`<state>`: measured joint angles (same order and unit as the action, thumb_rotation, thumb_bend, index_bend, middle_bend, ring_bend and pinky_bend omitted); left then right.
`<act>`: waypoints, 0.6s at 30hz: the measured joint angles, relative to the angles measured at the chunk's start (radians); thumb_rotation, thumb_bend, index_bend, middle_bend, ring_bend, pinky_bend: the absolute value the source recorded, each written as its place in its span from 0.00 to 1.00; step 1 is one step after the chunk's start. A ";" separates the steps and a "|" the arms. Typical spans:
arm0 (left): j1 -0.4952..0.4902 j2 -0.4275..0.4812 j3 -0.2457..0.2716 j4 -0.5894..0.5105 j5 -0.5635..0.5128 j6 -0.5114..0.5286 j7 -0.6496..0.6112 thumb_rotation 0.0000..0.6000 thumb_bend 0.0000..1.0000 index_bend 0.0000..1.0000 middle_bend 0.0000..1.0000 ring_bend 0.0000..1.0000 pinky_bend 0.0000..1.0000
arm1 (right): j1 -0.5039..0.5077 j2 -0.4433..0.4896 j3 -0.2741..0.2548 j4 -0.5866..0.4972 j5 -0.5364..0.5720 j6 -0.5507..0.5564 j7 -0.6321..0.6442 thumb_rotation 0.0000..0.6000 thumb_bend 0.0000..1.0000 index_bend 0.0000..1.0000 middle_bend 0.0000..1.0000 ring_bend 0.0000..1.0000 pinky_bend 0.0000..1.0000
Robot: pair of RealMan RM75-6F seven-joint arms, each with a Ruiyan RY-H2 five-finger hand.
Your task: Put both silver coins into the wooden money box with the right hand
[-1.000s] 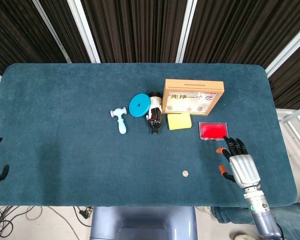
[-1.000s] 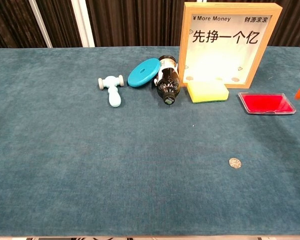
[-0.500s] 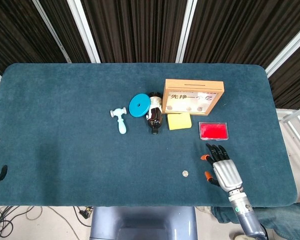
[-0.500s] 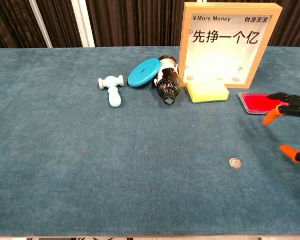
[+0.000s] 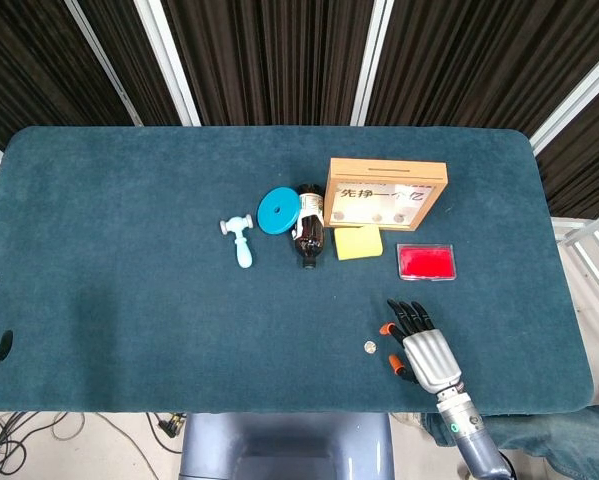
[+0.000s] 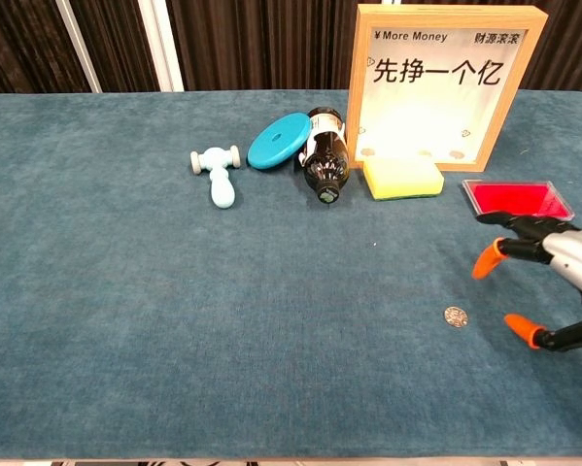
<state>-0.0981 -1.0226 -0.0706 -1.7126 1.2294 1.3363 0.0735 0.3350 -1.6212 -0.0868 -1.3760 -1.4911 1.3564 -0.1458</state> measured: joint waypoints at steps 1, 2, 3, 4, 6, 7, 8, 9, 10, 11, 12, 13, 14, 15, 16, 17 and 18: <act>0.000 0.000 0.000 0.000 0.000 0.000 0.001 1.00 0.40 0.05 0.00 0.00 0.00 | 0.000 -0.007 0.004 0.006 0.000 -0.006 0.000 1.00 0.45 0.37 0.01 0.00 0.00; 0.000 0.000 0.000 -0.001 -0.001 0.000 0.001 1.00 0.40 0.05 0.00 0.00 0.00 | 0.000 -0.011 0.006 0.010 -0.001 -0.009 0.002 1.00 0.45 0.38 0.01 0.00 0.00; 0.000 0.000 0.000 -0.001 -0.001 0.000 0.001 1.00 0.40 0.05 0.00 0.00 0.00 | 0.000 -0.015 0.008 0.014 -0.002 -0.011 0.003 1.00 0.45 0.38 0.01 0.00 0.00; 0.000 0.001 0.000 -0.001 -0.002 0.000 0.002 1.00 0.40 0.05 0.00 0.00 0.00 | 0.000 -0.019 0.009 0.017 -0.004 -0.013 0.005 1.00 0.45 0.38 0.01 0.00 0.00; 0.000 0.002 0.000 -0.002 -0.006 -0.003 0.003 1.00 0.40 0.05 0.00 0.00 0.00 | -0.001 -0.027 0.010 0.024 -0.009 -0.017 0.008 1.00 0.45 0.39 0.01 0.00 0.00; 0.000 0.002 0.000 -0.003 -0.008 -0.003 0.003 1.00 0.40 0.05 0.00 0.00 0.00 | -0.002 -0.032 0.010 0.028 -0.012 -0.021 0.009 1.00 0.45 0.39 0.01 0.00 0.00; 0.000 0.002 -0.001 -0.004 -0.010 -0.004 0.004 1.00 0.40 0.05 0.00 0.00 0.00 | -0.002 -0.035 0.011 0.032 -0.014 -0.023 0.009 1.00 0.45 0.39 0.01 0.00 0.00; 0.000 0.002 -0.001 -0.004 -0.010 -0.003 0.004 1.00 0.40 0.05 0.00 0.00 0.00 | -0.001 -0.039 0.012 0.036 -0.016 -0.025 0.009 1.00 0.45 0.40 0.01 0.00 0.00; 0.000 0.002 -0.001 -0.004 -0.010 -0.002 0.006 1.00 0.40 0.05 0.00 0.00 0.00 | -0.001 -0.044 0.014 0.041 -0.020 -0.027 0.008 1.00 0.45 0.41 0.01 0.00 0.00; 0.000 0.002 -0.001 -0.004 -0.010 -0.002 0.006 1.00 0.40 0.05 0.00 0.00 0.00 | -0.001 -0.047 0.016 0.044 -0.022 -0.028 0.008 1.00 0.45 0.41 0.01 0.00 0.00; 0.001 0.002 -0.001 -0.005 -0.010 -0.002 0.006 1.00 0.40 0.05 0.00 0.00 0.00 | -0.001 -0.050 0.018 0.047 -0.025 -0.028 0.009 1.00 0.45 0.42 0.01 0.00 0.00; 0.000 0.002 -0.001 -0.005 -0.010 -0.002 0.006 1.00 0.40 0.05 0.00 0.00 0.00 | -0.002 -0.052 0.021 0.049 -0.028 -0.027 0.009 1.00 0.45 0.42 0.01 0.00 0.00; 0.001 0.002 -0.001 -0.005 -0.010 -0.002 0.007 1.00 0.40 0.05 0.00 0.00 0.00 | -0.002 -0.054 0.022 0.050 -0.030 -0.026 0.010 1.00 0.45 0.42 0.01 0.00 0.00; 0.001 0.003 -0.001 -0.004 -0.011 -0.003 0.007 1.00 0.40 0.05 0.00 0.00 0.00 | -0.003 -0.055 0.022 0.052 -0.033 -0.026 0.011 1.00 0.45 0.42 0.01 0.00 0.00; 0.001 0.003 -0.001 -0.005 -0.012 -0.004 0.007 1.00 0.40 0.05 0.00 0.00 0.00 | -0.005 -0.057 0.022 0.054 -0.036 -0.027 0.013 1.00 0.45 0.42 0.01 0.00 0.00; 0.001 0.003 -0.001 -0.005 -0.013 -0.005 0.007 1.00 0.40 0.05 0.00 0.00 0.00 | -0.005 -0.058 0.021 0.055 -0.037 -0.028 0.014 1.00 0.45 0.42 0.01 0.00 0.00; 0.000 0.003 -0.001 -0.006 -0.014 -0.005 0.008 1.00 0.40 0.05 0.00 0.00 0.00 | -0.006 -0.060 0.021 0.056 -0.037 -0.030 0.015 1.00 0.45 0.42 0.01 0.00 0.00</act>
<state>-0.0977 -1.0191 -0.0713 -1.7185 1.2155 1.3311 0.0816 0.3290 -1.6809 -0.0656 -1.3198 -1.5283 1.3259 -0.1304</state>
